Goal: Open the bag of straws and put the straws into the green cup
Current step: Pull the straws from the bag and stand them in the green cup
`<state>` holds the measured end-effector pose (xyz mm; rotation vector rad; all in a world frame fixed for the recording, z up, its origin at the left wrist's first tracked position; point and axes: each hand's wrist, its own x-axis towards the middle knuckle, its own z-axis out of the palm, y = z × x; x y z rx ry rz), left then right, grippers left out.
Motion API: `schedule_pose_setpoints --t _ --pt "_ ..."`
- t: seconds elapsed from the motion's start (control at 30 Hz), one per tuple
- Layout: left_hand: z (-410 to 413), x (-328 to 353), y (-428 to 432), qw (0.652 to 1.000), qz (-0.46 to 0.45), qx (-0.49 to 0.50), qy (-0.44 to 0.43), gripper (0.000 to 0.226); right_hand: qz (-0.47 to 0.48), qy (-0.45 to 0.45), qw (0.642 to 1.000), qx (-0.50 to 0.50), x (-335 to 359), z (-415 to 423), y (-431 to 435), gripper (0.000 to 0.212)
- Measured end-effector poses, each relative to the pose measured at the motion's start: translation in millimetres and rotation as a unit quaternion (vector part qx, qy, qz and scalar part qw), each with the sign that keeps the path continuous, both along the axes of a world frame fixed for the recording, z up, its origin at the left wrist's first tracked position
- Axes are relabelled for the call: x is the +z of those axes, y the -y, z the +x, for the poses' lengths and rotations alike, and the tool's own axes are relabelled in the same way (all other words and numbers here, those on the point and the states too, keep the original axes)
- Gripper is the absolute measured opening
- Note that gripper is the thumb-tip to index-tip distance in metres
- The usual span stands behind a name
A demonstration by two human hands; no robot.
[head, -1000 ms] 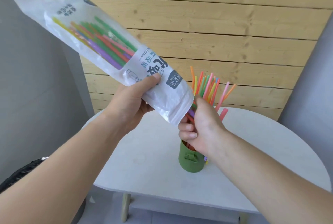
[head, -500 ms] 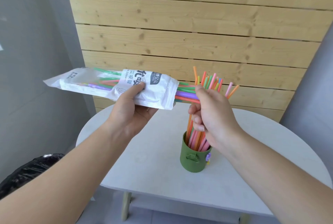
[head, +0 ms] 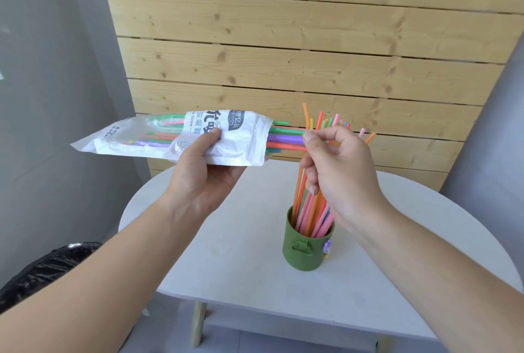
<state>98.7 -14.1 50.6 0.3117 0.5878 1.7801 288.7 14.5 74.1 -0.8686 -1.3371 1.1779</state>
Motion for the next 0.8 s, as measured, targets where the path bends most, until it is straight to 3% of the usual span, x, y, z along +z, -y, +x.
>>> schedule_pose_setpoints --t 0.17,0.33,0.53,0.67,0.8 --pt "1 1 2 1.0 0.004 -0.003 0.015 0.035 -0.019 -0.021 1.0 -0.003 0 3 -2 0.021" --pt "4 1 2 1.0 0.006 -0.013 0.002 0.017 -0.066 0.049 0.996 -0.028 0 0 -5 0.055" --pt "5 -1 1 1.0 0.002 -0.014 -0.014 0.023 -0.047 0.027 0.999 -0.002 0 -1 -5 0.031" --pt "5 -1 0 1.0 0.004 -0.018 -0.025 0.029 -0.011 0.025 0.999 -0.038 -3 -3 -10 0.028" --pt "6 -2 -2 0.999 0.004 -0.022 -0.03 0.044 0.048 0.08 0.993 -0.066 -6 -4 -11 0.027"
